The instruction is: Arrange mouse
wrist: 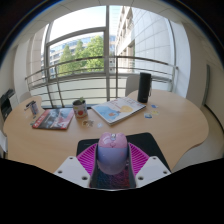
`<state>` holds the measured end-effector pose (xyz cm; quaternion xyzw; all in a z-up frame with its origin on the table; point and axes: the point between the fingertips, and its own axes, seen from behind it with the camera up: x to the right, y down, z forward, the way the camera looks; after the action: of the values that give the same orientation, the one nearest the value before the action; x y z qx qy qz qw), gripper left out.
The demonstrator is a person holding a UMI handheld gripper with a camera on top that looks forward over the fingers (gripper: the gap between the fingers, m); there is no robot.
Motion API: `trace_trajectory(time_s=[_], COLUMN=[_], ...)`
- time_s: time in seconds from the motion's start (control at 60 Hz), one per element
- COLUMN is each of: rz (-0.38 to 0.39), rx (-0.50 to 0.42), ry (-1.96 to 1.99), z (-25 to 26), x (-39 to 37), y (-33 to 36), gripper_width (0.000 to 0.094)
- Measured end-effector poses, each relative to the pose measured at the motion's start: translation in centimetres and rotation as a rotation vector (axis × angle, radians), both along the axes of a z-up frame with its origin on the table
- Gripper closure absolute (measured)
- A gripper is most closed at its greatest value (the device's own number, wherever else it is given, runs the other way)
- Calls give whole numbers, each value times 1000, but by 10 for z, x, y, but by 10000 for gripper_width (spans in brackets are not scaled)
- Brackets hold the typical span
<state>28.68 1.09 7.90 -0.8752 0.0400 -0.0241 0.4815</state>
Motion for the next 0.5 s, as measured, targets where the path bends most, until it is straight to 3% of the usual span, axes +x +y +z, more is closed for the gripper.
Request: trace_trajectory(time_s=[0.183, 0.25, 0.35, 0.4, 0.5], rz=[25, 27, 28, 22, 2], rx=[-177, -156, -126, -112, -77], ry=[11, 5, -25, -35, -52], z=[-91, -85, -63, -43, -6], x=[32, 34, 36, 35, 28], y=[-3, -3, -10, -17, -43], gripper_width=[386, 335, 74, 111, 89])
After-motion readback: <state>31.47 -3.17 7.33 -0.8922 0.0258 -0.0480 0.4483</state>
